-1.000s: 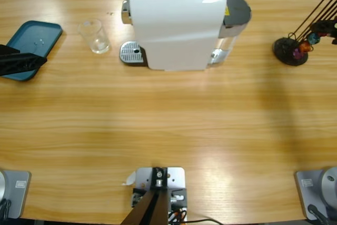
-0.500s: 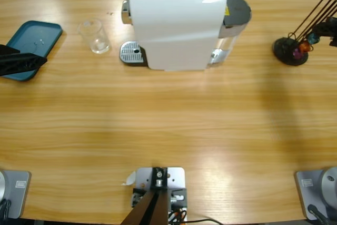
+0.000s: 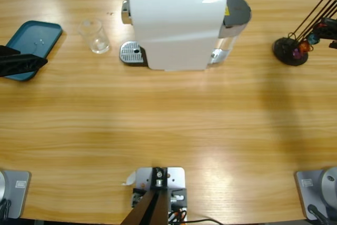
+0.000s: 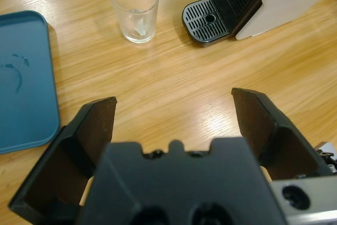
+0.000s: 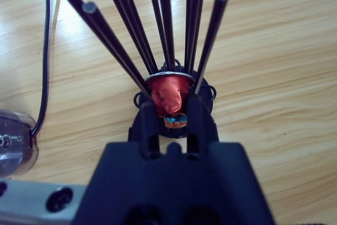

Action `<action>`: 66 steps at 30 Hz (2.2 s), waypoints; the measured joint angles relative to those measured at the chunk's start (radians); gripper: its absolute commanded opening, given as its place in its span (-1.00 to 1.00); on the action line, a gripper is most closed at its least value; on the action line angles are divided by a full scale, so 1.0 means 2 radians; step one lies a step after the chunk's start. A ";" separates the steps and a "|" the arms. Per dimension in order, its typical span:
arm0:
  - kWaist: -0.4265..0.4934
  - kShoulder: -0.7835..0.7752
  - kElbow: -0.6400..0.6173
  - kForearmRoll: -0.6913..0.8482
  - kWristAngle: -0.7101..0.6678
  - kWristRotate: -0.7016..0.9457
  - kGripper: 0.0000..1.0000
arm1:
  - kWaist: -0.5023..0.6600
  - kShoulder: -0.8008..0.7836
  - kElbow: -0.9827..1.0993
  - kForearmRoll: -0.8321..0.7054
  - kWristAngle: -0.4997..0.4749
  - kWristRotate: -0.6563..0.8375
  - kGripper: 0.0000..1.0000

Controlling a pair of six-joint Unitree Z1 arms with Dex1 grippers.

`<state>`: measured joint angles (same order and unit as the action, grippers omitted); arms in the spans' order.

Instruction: Pour coffee

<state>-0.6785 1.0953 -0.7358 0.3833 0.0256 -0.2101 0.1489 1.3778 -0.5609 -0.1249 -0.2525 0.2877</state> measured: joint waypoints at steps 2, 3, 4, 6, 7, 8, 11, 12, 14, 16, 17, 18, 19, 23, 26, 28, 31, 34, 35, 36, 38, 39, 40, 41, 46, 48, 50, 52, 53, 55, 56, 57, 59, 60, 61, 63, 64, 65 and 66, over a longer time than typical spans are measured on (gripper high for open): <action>0.000 0.002 0.000 0.000 0.000 0.000 0.87 | 0.000 -0.013 0.000 0.000 -0.001 0.000 -1.00; 0.000 0.002 0.000 0.000 0.000 0.000 0.87 | 0.000 -0.024 0.000 0.000 -0.001 0.000 -1.00; 0.000 0.002 0.000 0.000 0.000 0.000 0.87 | 0.000 -0.037 0.000 0.001 -0.001 0.000 -1.00; 0.000 0.002 0.000 0.000 0.000 0.000 0.87 | 0.000 -0.067 -0.002 0.013 -0.002 0.000 -1.00; 0.000 0.002 0.000 0.000 0.000 0.000 0.87 | 0.000 -0.080 -0.006 0.023 -0.002 0.000 -1.00; 0.000 0.002 0.000 0.000 0.000 0.000 0.87 | 0.000 -0.092 -0.012 0.033 -0.004 0.000 -1.00; 0.000 0.004 0.002 -0.003 0.000 0.000 0.87 | 0.000 -0.130 -0.051 0.071 -0.013 -0.005 -1.00; 0.000 0.004 0.004 -0.004 0.000 0.000 0.87 | 0.000 -0.141 -0.064 0.084 -0.018 -0.007 -1.00; 0.000 0.005 0.007 -0.007 0.000 0.000 0.86 | 0.000 -0.166 -0.084 0.098 -0.024 -0.025 -1.00; 0.000 0.005 0.009 -0.010 0.000 0.000 0.86 | 0.006 -0.185 -0.098 0.101 -0.024 -0.063 -1.00; 0.000 0.005 0.010 -0.012 0.000 0.000 0.87 | 0.017 -0.194 -0.100 0.101 -0.024 -0.095 -1.00; 0.000 0.005 0.012 -0.015 0.000 0.000 0.87 | 0.035 -0.202 -0.101 0.102 -0.019 -0.132 -1.00; 0.000 0.005 0.013 -0.017 0.000 0.000 0.89 | 0.057 -0.208 -0.101 0.106 -0.010 -0.163 -1.00; 0.000 0.005 0.018 -0.027 0.000 0.000 0.98 | 0.161 -0.215 -0.123 0.178 0.109 -0.262 -1.00; 0.000 0.005 0.021 -0.034 0.000 0.000 0.99 | 0.218 -0.180 -0.158 0.233 0.189 -0.302 -1.00; 0.000 0.005 0.023 -0.039 0.000 0.000 0.99 | 0.248 -0.139 -0.200 0.271 0.213 -0.330 -1.00; 0.000 0.005 0.024 -0.042 0.000 0.000 1.00 | 0.282 -0.066 -0.288 0.328 0.223 -0.377 -1.00; 0.000 0.005 0.026 -0.043 0.000 0.000 1.00 | 0.298 0.007 -0.384 0.383 0.223 -0.427 -1.00; 0.001 0.005 0.027 -0.043 0.000 0.000 1.00 | 0.301 0.029 -0.416 0.403 0.223 -0.443 -1.00; 0.001 0.005 0.027 -0.044 0.000 0.000 1.00 | 0.303 0.054 -0.453 0.426 0.223 -0.460 -1.00; 0.001 0.005 0.027 -0.044 0.000 0.000 1.00 | 0.306 0.096 -0.516 0.461 0.223 -0.486 -1.00; 0.001 0.005 0.028 -0.045 0.000 0.000 1.00 | 0.306 0.115 -0.543 0.474 0.223 -0.497 -1.00; 0.001 0.005 0.028 -0.045 0.000 0.000 1.00 | 0.307 0.135 -0.567 0.484 0.223 -0.507 -1.00; 0.001 0.005 0.028 -0.045 0.000 0.000 1.00 | 0.307 0.151 -0.585 0.490 0.223 -0.513 -1.00; 0.001 0.005 0.028 -0.045 0.000 0.000 1.00 | 0.311 0.212 -0.649 0.498 0.223 -0.525 -1.00; 0.001 0.005 0.028 -0.045 0.000 0.000 0.99 | 0.316 0.232 -0.670 0.499 0.223 -0.527 -1.00; 0.001 0.005 0.028 -0.045 0.000 0.000 0.99 | 0.320 0.250 -0.690 0.499 0.223 -0.527 -1.00; 0.001 0.005 0.028 -0.045 0.000 0.000 0.99 | 0.323 0.267 -0.709 0.499 0.223 -0.527 -1.00; 0.001 0.005 0.028 -0.045 0.000 0.000 0.99 | 0.323 0.274 -0.717 0.499 0.223 -0.527 -1.00; 0.001 0.005 0.028 -0.045 0.000 0.000 0.99 | 0.324 0.285 -0.729 0.499 0.222 -0.528 -1.00; 0.001 0.005 0.028 -0.045 0.000 0.000 0.99 | 0.324 0.289 -0.731 0.499 0.221 -0.528 -1.00; 0.001 0.005 0.028 -0.045 0.000 0.001 0.99 | 0.324 0.293 -0.732 0.499 0.220 -0.528 -1.00; 0.001 0.005 0.028 -0.045 0.000 0.001 0.99 | 0.324 0.298 -0.736 0.499 0.215 -0.529 -1.00; 0.001 0.005 0.028 -0.045 0.000 0.001 0.99 | 0.324 0.300 -0.736 0.499 0.212 -0.530 -1.00; 0.001 0.005 0.028 -0.045 0.000 0.001 0.99 | 0.324 0.302 -0.737 0.500 0.209 -0.530 -1.00; 0.001 0.005 0.028 -0.045 0.000 0.001 0.99 | 0.324 0.307 -0.737 0.500 0.203 -0.531 -1.00; 0.001 0.005 0.028 -0.045 0.000 0.001 0.99 | 0.324 0.310 -0.737 0.500 0.199 -0.532 -1.00; 0.001 0.005 0.028 -0.045 0.000 0.001 0.99 | 0.324 0.311 -0.737 0.500 0.195 -0.532 -1.00; 0.001 0.005 0.028 -0.045 0.000 0.001 0.99 | 0.324 0.312 -0.737 0.500 0.193 -0.533 -1.00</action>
<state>-0.6763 1.1050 -0.6800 0.2937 0.0251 -0.2082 0.7967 2.0021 -2.0349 0.8749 0.1327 -0.7782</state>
